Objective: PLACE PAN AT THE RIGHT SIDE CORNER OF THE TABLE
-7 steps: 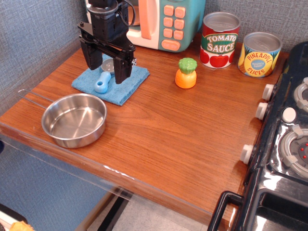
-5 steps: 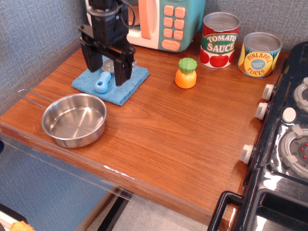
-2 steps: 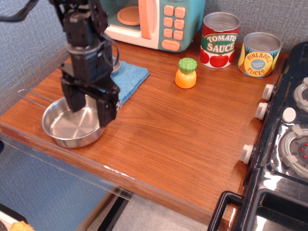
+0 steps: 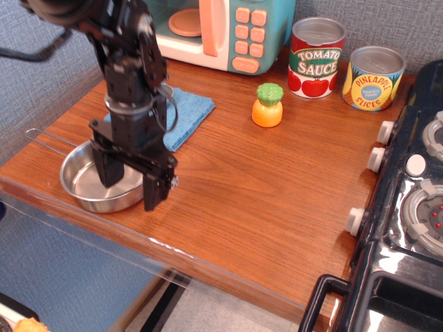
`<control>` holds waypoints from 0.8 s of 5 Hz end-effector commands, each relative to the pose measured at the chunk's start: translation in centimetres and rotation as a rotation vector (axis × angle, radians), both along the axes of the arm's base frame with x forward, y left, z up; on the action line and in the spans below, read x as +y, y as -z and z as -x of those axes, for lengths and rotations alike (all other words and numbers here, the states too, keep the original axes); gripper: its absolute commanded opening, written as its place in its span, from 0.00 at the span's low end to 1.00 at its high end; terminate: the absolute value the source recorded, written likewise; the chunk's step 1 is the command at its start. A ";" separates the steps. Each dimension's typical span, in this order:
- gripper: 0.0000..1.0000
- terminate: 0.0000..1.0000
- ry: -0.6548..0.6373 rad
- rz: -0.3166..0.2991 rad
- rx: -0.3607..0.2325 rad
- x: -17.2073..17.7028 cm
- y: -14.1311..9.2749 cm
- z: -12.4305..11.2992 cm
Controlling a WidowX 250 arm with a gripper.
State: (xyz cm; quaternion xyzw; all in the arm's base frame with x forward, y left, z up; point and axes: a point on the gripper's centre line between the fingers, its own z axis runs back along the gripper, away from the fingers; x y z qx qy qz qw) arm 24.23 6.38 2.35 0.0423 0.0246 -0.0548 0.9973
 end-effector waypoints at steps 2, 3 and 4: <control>0.00 0.00 -0.042 0.007 -0.013 1.2 1.6 -1.2; 0.00 0.00 -0.038 0.014 -0.021 1.3 1.6 -1.1; 0.00 0.00 -0.038 0.020 -0.041 0.8 0.9 -0.8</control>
